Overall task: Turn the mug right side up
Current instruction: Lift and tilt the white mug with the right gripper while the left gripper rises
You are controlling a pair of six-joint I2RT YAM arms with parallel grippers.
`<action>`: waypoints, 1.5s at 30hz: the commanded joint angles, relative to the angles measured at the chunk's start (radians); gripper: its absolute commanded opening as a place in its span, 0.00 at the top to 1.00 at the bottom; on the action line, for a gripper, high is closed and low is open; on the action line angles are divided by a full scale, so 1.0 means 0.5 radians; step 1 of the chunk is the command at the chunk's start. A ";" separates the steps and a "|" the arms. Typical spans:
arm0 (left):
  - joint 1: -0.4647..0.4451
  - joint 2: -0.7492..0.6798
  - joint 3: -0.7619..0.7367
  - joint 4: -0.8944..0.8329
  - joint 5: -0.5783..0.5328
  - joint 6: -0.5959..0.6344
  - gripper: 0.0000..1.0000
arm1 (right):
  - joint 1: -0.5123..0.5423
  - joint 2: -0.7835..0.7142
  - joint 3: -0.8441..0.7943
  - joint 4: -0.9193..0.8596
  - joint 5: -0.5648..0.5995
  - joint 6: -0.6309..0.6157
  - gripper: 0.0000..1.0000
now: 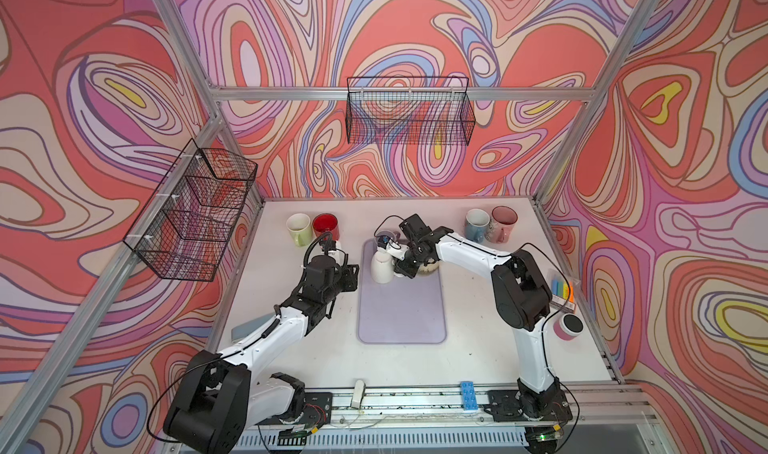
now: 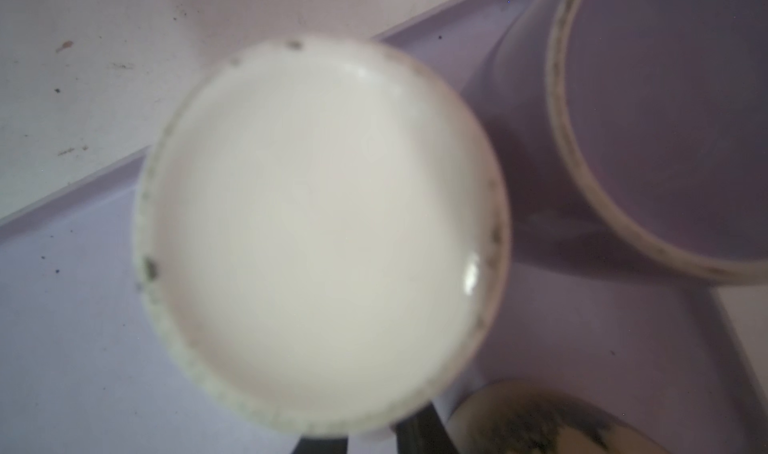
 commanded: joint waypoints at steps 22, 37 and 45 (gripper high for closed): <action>0.020 -0.165 -0.143 -0.014 0.022 -0.098 0.61 | 0.023 -0.790 -0.865 0.958 -0.046 0.744 0.95; 0.020 -0.332 -0.110 0.160 0.544 -0.109 0.55 | 0.018 -1.283 -1.299 1.906 -0.095 1.393 0.95; 0.019 -0.335 -0.111 0.509 0.948 -0.247 0.52 | -0.043 -1.439 -1.324 2.152 -0.325 1.638 0.95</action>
